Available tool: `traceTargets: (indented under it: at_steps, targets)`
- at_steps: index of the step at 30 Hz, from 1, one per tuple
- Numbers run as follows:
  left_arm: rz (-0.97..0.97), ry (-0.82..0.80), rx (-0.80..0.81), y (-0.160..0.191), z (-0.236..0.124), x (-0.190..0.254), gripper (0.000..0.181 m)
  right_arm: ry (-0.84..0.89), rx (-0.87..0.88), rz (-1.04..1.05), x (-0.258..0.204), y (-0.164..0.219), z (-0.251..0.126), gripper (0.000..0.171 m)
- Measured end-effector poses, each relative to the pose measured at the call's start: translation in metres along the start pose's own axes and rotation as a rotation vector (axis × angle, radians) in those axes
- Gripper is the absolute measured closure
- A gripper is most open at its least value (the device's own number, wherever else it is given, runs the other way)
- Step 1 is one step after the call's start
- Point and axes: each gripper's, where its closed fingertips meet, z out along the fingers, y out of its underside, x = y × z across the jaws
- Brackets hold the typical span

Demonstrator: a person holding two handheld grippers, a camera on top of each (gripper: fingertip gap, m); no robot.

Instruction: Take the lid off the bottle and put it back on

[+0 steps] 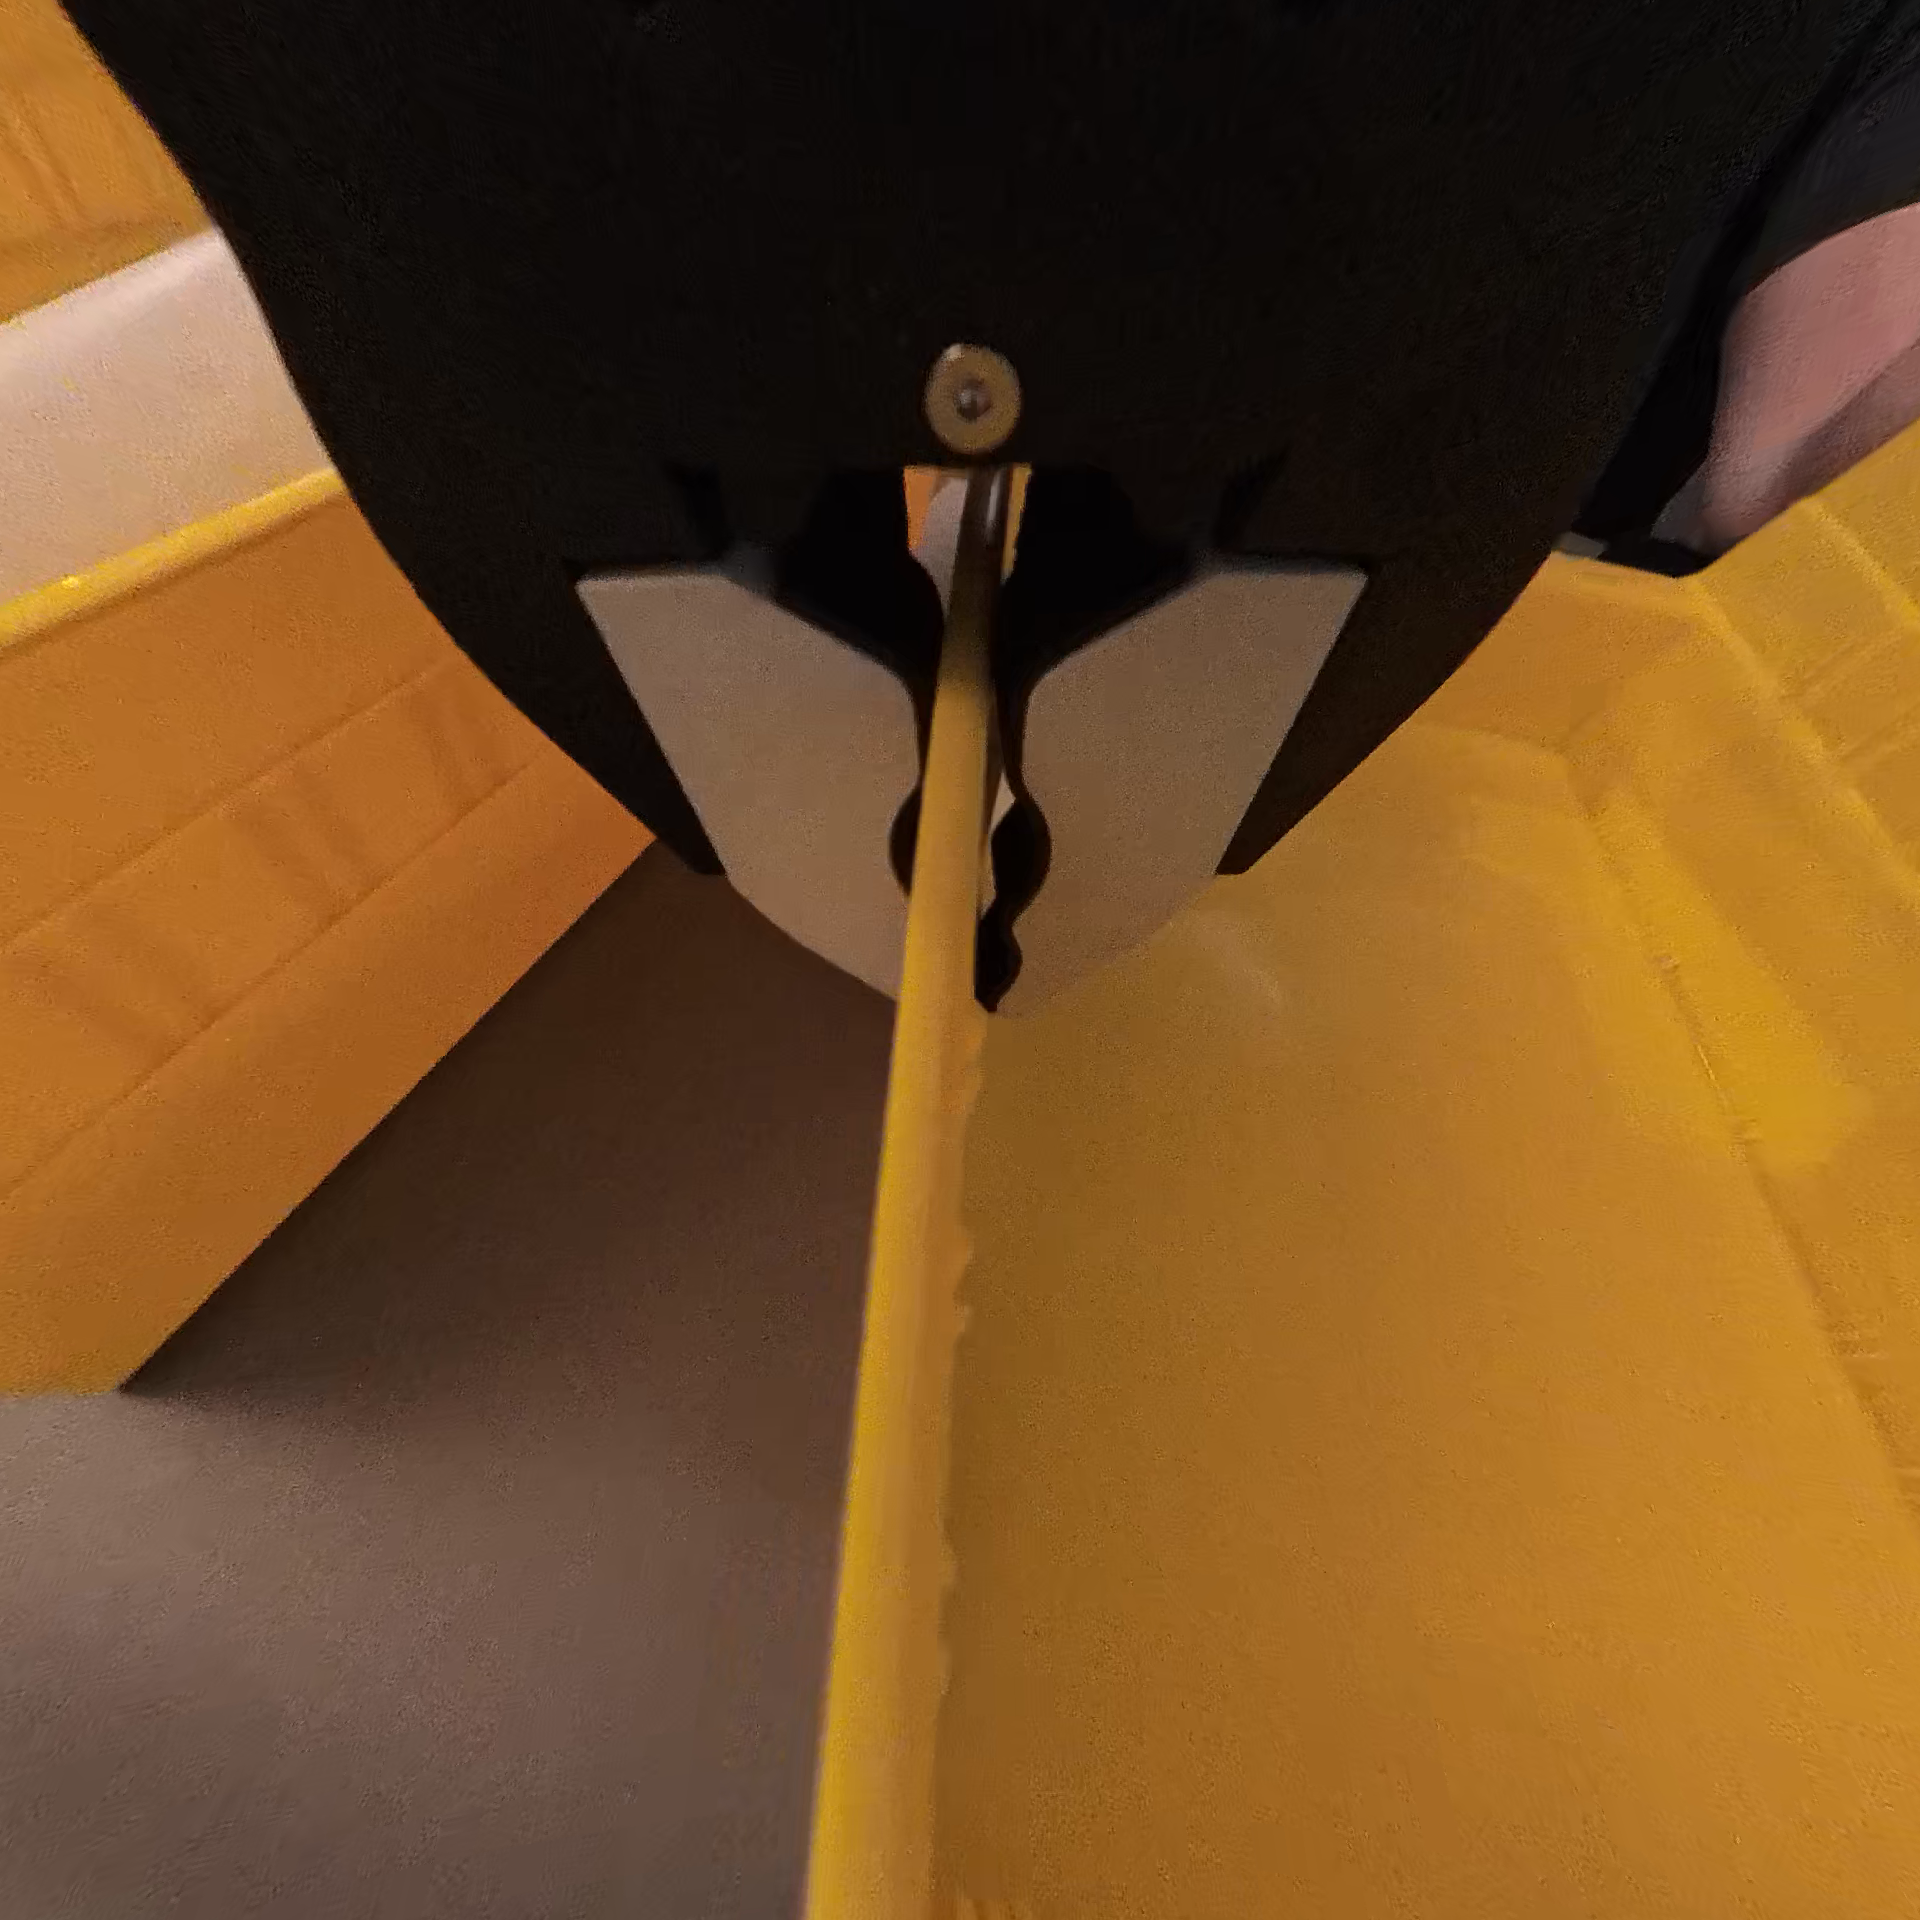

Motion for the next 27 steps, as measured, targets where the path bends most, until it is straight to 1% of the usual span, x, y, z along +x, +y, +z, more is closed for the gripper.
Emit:
traceTargets:
  at_steps: [3, 6, 10, 14, 16, 18, 21, 24, 26, 27]
  targets:
    - [-0.041, 0.013, 0.031, -0.005, -0.003, 0.001, 0.106, -0.013, -0.065, -0.005, -0.006, 0.008, -0.007, 0.167]
    - [-0.098, 0.019, 0.113, -0.017, -0.012, -0.003, 0.105, -0.016, -0.082, -0.03, -0.012, 0.009, -0.022, 0.167]
    - [-0.171, 0.052, 0.243, -0.037, -0.035, -0.006, 0.105, -0.004, -0.062, -0.051, -0.011, 0.006, -0.057, 0.167]
    - [-0.228, 0.107, 0.393, -0.058, -0.064, -0.006, 0.104, 0.017, -0.017, -0.029, 0.01, 0.007, -0.101, 0.167]
    - [-0.273, 0.176, 0.461, -0.067, -0.076, -0.002, 0.105, 0.021, 0.004, -0.003, 0.028, 0.012, -0.123, 0.167]
    - [-0.295, 0.208, 0.481, -0.07, -0.079, 0.001, 0.104, 0.025, 0.025, 0.039, 0.053, 0.021, -0.141, 0.167]
    - [-0.259, 0.188, 0.437, -0.065, -0.071, 0.006, 0.1, 0.039, 0.05, 0.11, 0.1, 0.042, -0.165, 0.167]
    - [-0.217, 0.193, 0.388, -0.06, -0.061, 0.02, 0.099, 0.04, 0.053, 0.205, 0.152, 0.074, -0.184, 0.167]
    - [-0.194, 0.227, 0.348, -0.056, -0.053, 0.036, 0.099, 0.049, 0.049, 0.262, 0.188, 0.098, -0.194, 0.167]
    - [-0.187, 0.277, 0.331, -0.054, -0.05, 0.048, 0.1, 0.056, 0.05, 0.29, 0.206, 0.111, -0.199, 0.167]
